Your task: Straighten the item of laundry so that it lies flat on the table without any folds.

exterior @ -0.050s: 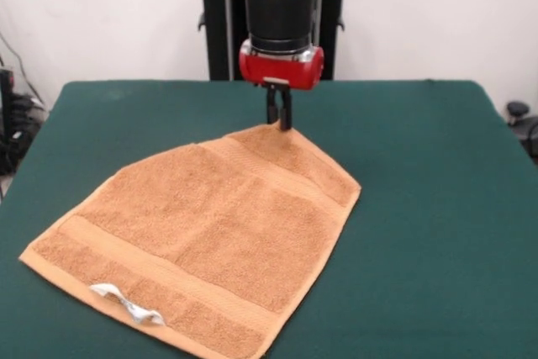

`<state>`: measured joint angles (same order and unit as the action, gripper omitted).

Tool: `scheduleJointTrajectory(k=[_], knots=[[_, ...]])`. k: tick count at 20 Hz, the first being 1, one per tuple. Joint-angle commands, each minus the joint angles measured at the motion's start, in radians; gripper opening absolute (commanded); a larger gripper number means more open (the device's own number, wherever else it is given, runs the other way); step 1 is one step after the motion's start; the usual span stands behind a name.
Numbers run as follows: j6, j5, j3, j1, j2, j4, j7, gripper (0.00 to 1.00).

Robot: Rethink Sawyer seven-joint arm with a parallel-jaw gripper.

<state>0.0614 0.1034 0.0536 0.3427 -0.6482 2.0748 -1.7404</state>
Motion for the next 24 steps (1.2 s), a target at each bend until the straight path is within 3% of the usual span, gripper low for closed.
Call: scheduleJointTrajectory(k=[1, 5, 8, 24], knots=[[-0.057, 0.084, -0.041, -0.096, 0.011, 0.084, -0.307, 0.00], [-0.077, 0.075, -0.026, -0.071, 0.018, 0.092, -0.291, 0.00], [-0.070, 0.073, 0.029, -0.007, 0.041, 0.104, -0.285, 0.00], [-0.046, 0.045, 0.041, 0.055, 0.065, 0.071, -0.226, 0.00]])
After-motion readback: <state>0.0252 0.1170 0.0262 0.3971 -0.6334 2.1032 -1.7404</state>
